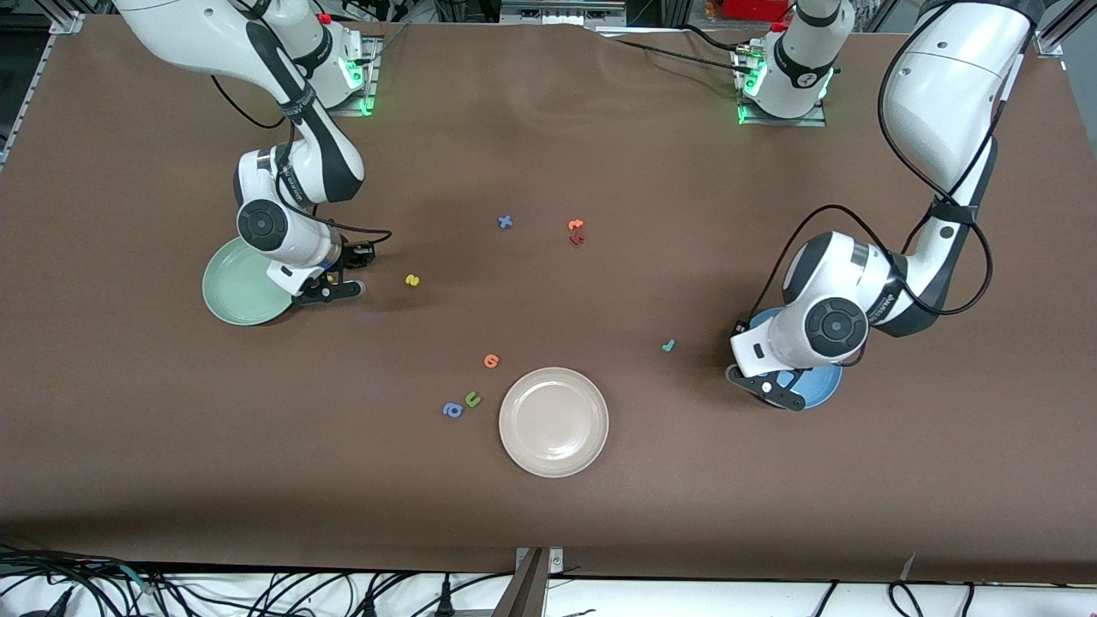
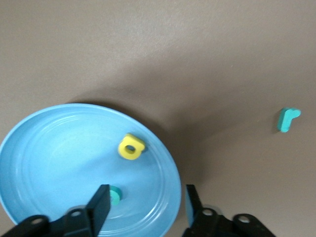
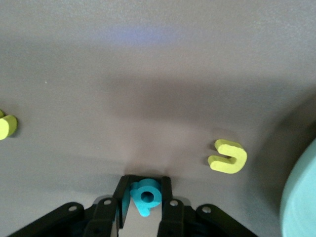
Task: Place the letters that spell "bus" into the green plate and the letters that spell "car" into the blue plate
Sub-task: 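Carry the teal r to the blue plate while the right drops p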
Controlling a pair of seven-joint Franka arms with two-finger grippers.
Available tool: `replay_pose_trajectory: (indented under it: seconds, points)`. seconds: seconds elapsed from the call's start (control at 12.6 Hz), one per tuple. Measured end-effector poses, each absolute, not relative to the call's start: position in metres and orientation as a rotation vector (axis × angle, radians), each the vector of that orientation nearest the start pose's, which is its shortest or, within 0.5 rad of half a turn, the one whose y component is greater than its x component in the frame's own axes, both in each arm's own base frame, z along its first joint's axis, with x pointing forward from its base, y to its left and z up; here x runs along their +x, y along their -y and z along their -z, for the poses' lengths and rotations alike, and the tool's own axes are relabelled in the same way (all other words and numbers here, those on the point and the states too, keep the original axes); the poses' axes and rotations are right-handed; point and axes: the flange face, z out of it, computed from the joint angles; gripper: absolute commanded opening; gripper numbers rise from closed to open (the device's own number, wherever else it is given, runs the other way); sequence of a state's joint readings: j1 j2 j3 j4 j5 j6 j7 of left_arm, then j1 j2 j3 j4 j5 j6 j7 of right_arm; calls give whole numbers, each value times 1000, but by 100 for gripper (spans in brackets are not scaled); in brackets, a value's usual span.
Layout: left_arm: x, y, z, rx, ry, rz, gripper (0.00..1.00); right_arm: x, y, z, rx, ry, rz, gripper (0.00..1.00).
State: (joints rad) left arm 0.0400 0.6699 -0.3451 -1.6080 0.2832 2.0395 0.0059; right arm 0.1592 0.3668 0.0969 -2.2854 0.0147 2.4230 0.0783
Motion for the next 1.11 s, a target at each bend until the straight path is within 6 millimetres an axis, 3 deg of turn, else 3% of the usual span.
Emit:
replay_pose_trajectory:
  seconds: [0.16, 0.32, 0.48, 0.56, 0.71, 0.95, 1.11]
  points:
    - [643, 195, -242, -3044, -491, -270, 100, 499, -120, -194, -3115, 220, -366, 8]
    - [631, 241, -241, -3067, -415, -225, 91, 514, -100, -230, -3126, 174, -378, 8]
    - [627, 276, -230, -3114, -429, -115, 82, 527, -63, -259, -3143, 179, -386, 8]
    - [626, 285, -221, -3131, -444, -86, 77, 532, -37, -264, -3166, 196, -385, 8]
    - [624, 290, -203, -3143, -463, -85, 68, 534, 8, -261, -3223, 214, -401, 8]
    - [617, 290, -178, -3088, -532, -112, 64, 536, 35, -238, -3266, 262, -401, 9]
    - [612, 294, -169, -3081, -551, -133, 39, 535, 43, -217, -3264, 294, -422, 11]
